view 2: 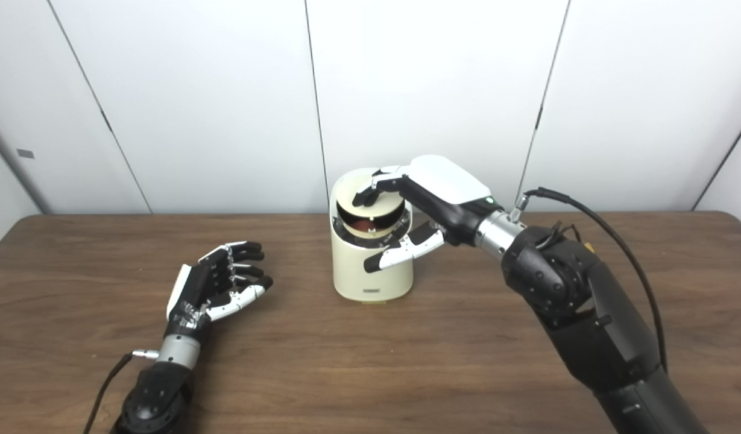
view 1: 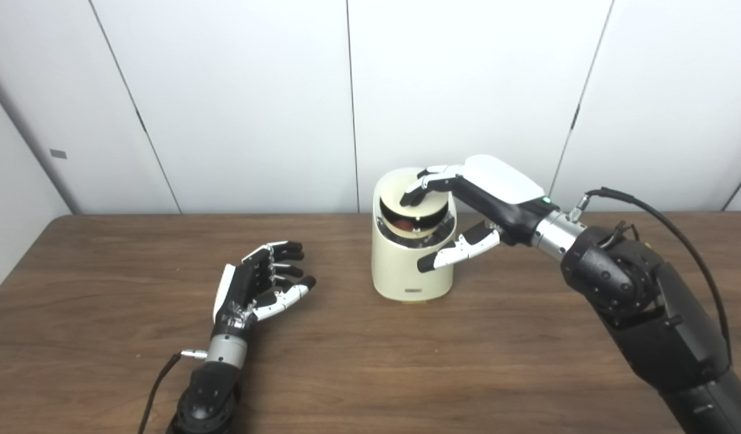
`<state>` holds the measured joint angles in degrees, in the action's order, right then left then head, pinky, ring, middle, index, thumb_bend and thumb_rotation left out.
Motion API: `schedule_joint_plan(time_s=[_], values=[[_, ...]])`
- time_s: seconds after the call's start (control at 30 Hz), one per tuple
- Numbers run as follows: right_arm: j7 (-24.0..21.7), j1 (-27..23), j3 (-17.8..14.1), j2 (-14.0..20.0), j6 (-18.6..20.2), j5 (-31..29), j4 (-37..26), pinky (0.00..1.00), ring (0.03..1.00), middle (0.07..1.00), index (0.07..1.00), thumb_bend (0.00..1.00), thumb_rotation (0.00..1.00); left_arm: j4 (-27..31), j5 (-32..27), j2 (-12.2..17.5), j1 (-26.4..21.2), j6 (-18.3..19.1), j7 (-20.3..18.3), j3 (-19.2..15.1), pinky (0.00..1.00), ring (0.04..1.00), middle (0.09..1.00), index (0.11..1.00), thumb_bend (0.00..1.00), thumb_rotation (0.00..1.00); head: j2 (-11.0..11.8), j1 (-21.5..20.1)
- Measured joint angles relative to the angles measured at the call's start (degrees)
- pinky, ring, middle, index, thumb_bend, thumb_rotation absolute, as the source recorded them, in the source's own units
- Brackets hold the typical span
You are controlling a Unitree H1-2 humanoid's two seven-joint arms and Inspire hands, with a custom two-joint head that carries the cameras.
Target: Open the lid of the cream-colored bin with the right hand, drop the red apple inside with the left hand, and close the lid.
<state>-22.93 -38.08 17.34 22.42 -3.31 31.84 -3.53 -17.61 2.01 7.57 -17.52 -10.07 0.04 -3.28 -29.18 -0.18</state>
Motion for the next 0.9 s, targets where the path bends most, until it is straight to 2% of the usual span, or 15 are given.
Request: schedule_joint_plan(time_s=[0.33, 0.43, 0.53, 0.9], values=[[-1.4, 1.4, -0.1, 0.1, 0.2, -0.2, -0.3, 0.89, 0.895, 0.700, 0.715, 0.68, 0.53, 0.3, -0.1, 0.0, 0.2, 0.3, 0.0, 0.0, 0.49, 0.592, 0.681, 0.686, 0.60, 0.00, -0.5, 0.1], [-2.2, 1.4, 0.6, 0.4, 0.4, 1.6, -0.9, 0.95, 0.902, 0.703, 0.717, 0.69, 0.58, 0.3, 0.0, 0.0, 0.2, 0.3, 0.0, 0.1, 0.49, 0.592, 0.682, 0.687, 0.59, 0.00, -0.9, 0.2], [-3.2, 1.3, 1.7, 1.3, 0.3, 3.8, -1.8, 0.99, 0.906, 0.704, 0.713, 0.73, 0.58, 0.6, -0.1, 0.0, 0.4, 0.4, -0.1, 0.0, 0.48, 0.589, 0.680, 0.685, 0.59, 0.00, -1.2, 0.4], [-4.3, 0.7, 3.7, 3.3, -2.2, 7.2, -2.5, 0.96, 0.895, 0.712, 0.721, 0.76, 0.57, 2.4, -0.1, -0.4, 1.3, 2.4, -0.1, 0.2, 0.48, 0.590, 0.678, 0.686, 0.59, 0.00, -1.8, 0.7]])
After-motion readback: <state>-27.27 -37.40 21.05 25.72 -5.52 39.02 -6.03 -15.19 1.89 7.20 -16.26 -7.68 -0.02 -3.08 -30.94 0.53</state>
